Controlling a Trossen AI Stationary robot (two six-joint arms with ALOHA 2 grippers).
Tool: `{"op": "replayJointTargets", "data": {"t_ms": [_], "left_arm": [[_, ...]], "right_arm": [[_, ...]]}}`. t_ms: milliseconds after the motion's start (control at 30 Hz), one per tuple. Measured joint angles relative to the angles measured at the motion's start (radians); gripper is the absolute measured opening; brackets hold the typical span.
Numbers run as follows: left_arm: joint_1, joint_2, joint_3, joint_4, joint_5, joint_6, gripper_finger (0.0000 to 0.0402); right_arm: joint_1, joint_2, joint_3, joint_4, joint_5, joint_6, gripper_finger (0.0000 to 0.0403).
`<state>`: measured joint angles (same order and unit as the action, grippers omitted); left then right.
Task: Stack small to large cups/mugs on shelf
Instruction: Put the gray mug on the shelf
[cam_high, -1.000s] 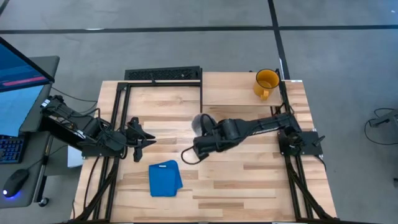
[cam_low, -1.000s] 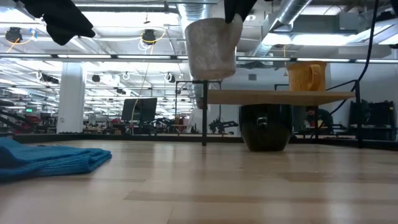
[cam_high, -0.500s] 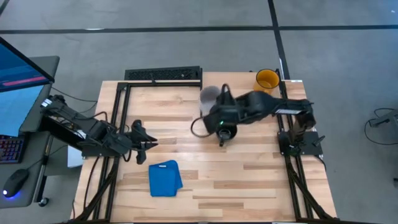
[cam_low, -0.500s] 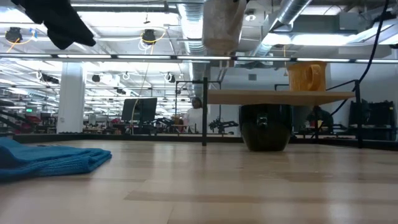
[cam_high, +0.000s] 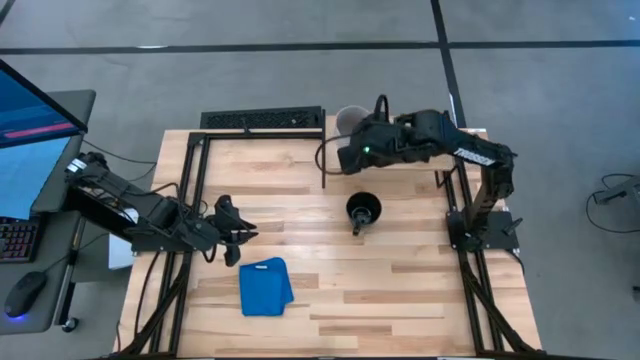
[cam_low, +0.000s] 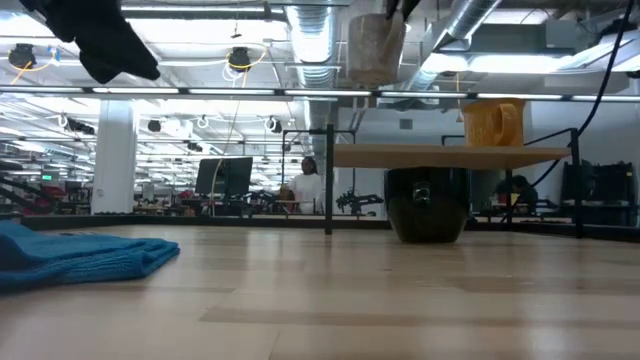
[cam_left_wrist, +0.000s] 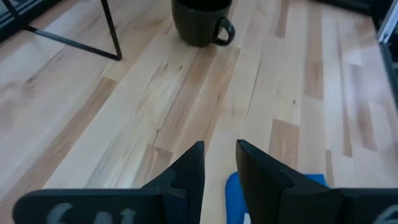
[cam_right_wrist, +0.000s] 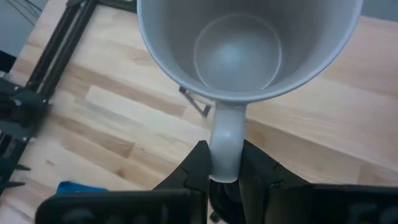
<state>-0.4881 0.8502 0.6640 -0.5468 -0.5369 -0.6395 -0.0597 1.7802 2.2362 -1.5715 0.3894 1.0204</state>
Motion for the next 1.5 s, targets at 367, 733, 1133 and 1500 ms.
{"op": "replayJointTargets", "data": {"t_ms": [367, 733, 1133, 1500], "left_arm": [[-0.017, -0.107, 0.0, -0.026, 0.002, 0.004, 0.0082], [-0.023, -0.127, 0.0, -0.024, -0.003, 0.037, 0.0082], [-0.023, -0.127, 0.0, -0.024, 0.002, 0.033, 0.0082], [-0.023, -0.127, 0.0, -0.024, 0.014, 0.029, 0.0082]], "right_arm": [[-0.128, -0.155, -0.275, -0.003, -0.025, 0.025, 0.0068], [-0.139, -0.295, -0.495, 0.024, -0.029, 0.137, 0.0068], [-0.224, -0.224, -0.503, 0.137, -0.091, 0.017, 0.0068], [-0.283, -0.188, -0.503, 0.122, -0.1, 0.01, 0.0068]]}}
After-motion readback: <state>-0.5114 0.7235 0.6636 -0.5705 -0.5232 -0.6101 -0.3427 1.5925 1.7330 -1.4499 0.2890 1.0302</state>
